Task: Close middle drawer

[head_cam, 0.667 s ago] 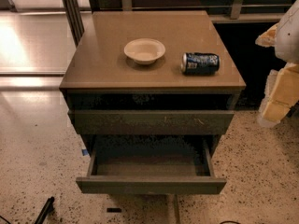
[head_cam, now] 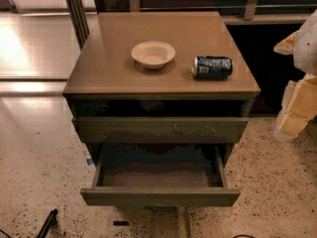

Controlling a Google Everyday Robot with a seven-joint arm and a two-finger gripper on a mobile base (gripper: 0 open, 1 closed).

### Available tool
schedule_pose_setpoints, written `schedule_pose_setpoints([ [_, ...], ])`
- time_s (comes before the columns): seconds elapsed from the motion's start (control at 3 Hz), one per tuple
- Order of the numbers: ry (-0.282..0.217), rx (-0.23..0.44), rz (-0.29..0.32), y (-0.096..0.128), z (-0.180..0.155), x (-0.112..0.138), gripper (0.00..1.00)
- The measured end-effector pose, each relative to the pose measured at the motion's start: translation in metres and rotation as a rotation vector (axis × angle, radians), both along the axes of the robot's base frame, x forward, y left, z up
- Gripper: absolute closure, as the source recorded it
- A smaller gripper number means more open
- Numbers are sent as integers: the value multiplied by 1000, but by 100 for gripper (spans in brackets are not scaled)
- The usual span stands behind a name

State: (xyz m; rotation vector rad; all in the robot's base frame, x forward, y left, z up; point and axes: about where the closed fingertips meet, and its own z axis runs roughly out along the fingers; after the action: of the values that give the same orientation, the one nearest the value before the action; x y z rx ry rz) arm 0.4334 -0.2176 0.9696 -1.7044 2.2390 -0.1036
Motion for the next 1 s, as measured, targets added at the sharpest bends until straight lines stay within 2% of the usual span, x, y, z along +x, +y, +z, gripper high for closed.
schedule_pose_setpoints([
  [0.33,8,53,-88,-12,-28,-19,0],
  [0.67,13,126,-193,-31,-78,-43,0],
  [1.0,63,198,-262,-42,-146,-60,0],
])
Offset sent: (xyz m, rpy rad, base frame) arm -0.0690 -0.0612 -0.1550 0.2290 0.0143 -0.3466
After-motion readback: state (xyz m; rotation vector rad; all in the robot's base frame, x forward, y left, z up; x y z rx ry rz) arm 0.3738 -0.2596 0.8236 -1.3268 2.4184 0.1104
